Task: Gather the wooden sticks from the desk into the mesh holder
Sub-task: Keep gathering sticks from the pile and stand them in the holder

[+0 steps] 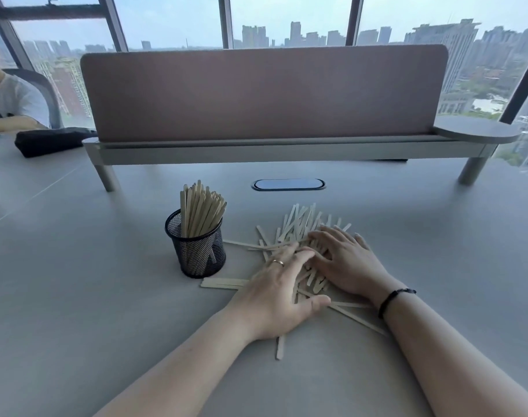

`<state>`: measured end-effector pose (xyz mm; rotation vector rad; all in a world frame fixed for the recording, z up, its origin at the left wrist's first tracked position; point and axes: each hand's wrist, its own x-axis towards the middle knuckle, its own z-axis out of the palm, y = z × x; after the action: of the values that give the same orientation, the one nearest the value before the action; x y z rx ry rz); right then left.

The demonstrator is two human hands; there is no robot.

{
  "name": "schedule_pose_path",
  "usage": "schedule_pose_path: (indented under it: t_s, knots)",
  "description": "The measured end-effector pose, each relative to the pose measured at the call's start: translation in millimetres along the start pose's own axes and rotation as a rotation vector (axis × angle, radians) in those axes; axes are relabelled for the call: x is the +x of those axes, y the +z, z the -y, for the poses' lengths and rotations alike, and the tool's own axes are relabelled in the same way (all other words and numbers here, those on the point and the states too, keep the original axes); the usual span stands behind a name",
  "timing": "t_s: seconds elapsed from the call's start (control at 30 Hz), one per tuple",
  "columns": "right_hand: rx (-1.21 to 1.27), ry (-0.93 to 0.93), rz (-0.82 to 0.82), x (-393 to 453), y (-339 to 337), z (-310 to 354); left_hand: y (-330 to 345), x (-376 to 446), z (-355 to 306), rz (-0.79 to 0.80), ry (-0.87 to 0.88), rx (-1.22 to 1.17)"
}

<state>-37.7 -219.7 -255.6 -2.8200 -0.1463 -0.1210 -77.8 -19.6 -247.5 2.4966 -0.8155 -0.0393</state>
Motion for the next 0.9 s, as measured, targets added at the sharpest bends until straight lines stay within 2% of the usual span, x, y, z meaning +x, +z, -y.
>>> schedule_pose_path:
  t_s: [0.17,0.3,0.37,0.43,0.5,0.6,0.83,0.9]
  knots:
    - [0.087,-0.027,-0.074,-0.8,0.0,-4.0,9.5,24.5,-7.0,-0.182,0.064,-0.194]
    - [0.103,-0.008,-0.104,-1.7,-2.0,-2.6,-9.2,26.8,11.7,-0.290,-0.012,-0.033]
    - [0.095,-0.007,-0.108,-2.1,-2.8,-1.1,-18.7,28.2,28.0,-0.217,-0.119,0.097]
    - [0.071,0.004,-0.098,-2.2,-1.9,-0.6,-22.3,27.8,40.1,-0.070,-0.249,0.190]
    - [0.054,0.068,-0.074,-1.1,-1.2,-0.7,-20.8,25.3,42.5,0.028,-0.307,0.248]
    - [0.051,0.166,-0.068,1.1,-2.0,0.1,-21.0,18.1,33.9,0.079,-0.270,0.233]
    - [0.090,0.195,-0.055,10.5,-2.9,-6.1,-40.3,-18.7,30.1,0.284,-0.031,0.176]
    - [0.079,0.201,-0.046,15.5,-2.5,-7.1,-43.3,-23.8,33.2,0.293,0.009,0.158]
